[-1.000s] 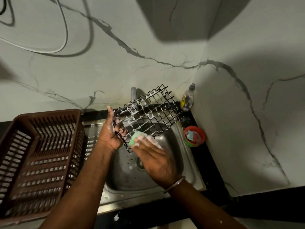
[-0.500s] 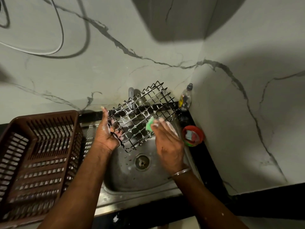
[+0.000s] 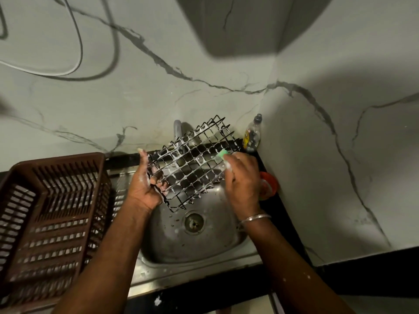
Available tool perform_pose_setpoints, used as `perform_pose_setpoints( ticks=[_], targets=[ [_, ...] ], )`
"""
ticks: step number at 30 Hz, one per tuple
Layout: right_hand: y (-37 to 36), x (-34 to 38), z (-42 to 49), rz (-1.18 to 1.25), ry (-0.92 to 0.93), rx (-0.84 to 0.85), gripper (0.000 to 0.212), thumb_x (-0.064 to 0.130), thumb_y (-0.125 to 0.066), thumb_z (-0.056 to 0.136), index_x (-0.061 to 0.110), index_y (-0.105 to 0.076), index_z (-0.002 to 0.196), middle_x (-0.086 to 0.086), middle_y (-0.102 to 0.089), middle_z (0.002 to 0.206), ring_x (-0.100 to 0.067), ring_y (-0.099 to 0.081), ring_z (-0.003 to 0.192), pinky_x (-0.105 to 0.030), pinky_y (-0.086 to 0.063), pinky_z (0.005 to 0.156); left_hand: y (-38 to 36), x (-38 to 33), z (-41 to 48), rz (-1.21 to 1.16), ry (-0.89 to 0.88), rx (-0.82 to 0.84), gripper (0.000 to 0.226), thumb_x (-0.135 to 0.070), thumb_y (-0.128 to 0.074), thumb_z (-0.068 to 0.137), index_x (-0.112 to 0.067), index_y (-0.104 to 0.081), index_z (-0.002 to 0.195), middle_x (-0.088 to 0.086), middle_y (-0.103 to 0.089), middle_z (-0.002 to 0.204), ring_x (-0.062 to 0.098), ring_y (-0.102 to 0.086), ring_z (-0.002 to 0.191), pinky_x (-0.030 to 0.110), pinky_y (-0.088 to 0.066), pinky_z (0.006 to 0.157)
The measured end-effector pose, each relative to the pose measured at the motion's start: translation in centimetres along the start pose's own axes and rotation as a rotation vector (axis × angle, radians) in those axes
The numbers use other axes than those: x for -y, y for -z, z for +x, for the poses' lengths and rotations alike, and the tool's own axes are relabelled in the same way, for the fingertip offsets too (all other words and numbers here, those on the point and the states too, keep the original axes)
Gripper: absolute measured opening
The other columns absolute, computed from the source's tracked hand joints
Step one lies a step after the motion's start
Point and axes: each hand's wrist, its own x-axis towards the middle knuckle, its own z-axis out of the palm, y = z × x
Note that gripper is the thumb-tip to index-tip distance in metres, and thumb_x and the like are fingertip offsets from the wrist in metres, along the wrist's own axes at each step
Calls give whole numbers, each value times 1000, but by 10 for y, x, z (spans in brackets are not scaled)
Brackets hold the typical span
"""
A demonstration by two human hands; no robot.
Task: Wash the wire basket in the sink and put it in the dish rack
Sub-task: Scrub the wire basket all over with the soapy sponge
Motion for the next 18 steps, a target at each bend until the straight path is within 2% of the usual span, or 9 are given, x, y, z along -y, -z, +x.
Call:
perform_pose_setpoints(
  ticks=[1, 2, 3, 4, 6, 10, 12, 15, 18],
  targets=[
    [2, 5, 1, 20, 14, -13, 28, -2, -65, 92, 4, -72, 118, -11, -65, 115, -21, -55, 103, -26, -50, 86, -2, -1, -1, -9, 8, -4, 77, -77, -71, 72, -10, -72, 108, -11, -34, 62, 22, -58, 47, 29, -53, 50],
    [0, 16, -5, 8, 108, 36, 28, -1, -66, 92, 4, -72, 119, -11, -65, 114, -20, -55, 103, -25, -48, 88, -4, -1, -3, 1, 13, -13, 96, -76, -69, 75, -5, -61, 139, 2, -74, 84, 35, -67, 52, 36, -61, 57],
    [-1, 25, -14, -6, 221, 101, 28, 1, -67, 92, 5, -71, 119, -10, -65, 114, -20, -55, 103, -22, -45, 93, -3, -1, -2, 4, 2, -15, 106, -76, -67, 76, -9, -45, 156, 9, -73, 132, 40, -71, 58, 39, -65, 63],
    [-3, 24, -19, -12, 289, 132, 29, 2, -69, 91, 6, -71, 120, -9, -65, 114, -20, -57, 103, -18, -41, 98, -4, -2, -3, 0, -7, -10, 109, -75, -68, 75, -9, -41, 158, 1, -78, 80, 34, -71, 54, 36, -64, 58],
    [-7, 6, -9, -24, 183, 119, 32, 1, -71, 90, 8, -71, 121, -8, -65, 115, -22, -58, 102, -16, -42, 101, 1, -1, 2, -1, -15, 9, 83, -76, -76, 70, -13, -68, 124, -5, -60, 59, 17, -58, 45, 28, -54, 50],
    [-3, 6, 3, -7, 52, 73, 29, 2, -63, 92, 6, -72, 120, -9, -64, 115, -22, -56, 104, -32, -55, 87, 6, -3, 2, 5, -19, -30, 57, -80, -80, 69, -24, -66, 75, -6, -48, 60, 13, -46, 47, 31, -45, 56],
    [-1, 13, -3, -11, 238, 130, 29, 4, -62, 92, 6, -72, 119, -9, -64, 114, -21, -55, 103, -27, -52, 87, 0, -2, -1, 6, -6, 18, 52, -76, -68, 82, -24, -64, 78, -5, -56, 56, 12, -51, 43, 31, -49, 56],
    [-4, -8, 16, 7, 27, -5, 24, 0, -62, 94, 4, -74, 114, -9, -67, 110, -24, -57, 101, -35, -53, 85, -8, -4, -12, -4, -13, 79, 50, -70, -62, 90, -21, -56, 83, -1, -60, 51, 13, -59, 40, 26, -54, 46],
    [-7, 4, 16, 23, 34, 12, 24, 4, -57, 96, 5, -75, 112, -8, -67, 112, -24, -57, 104, -29, -51, 86, -6, -6, -15, -3, -11, 116, 84, -77, -92, 46, -20, -63, 102, -4, -56, 50, 13, -57, 41, 31, -60, 51]
  ],
)
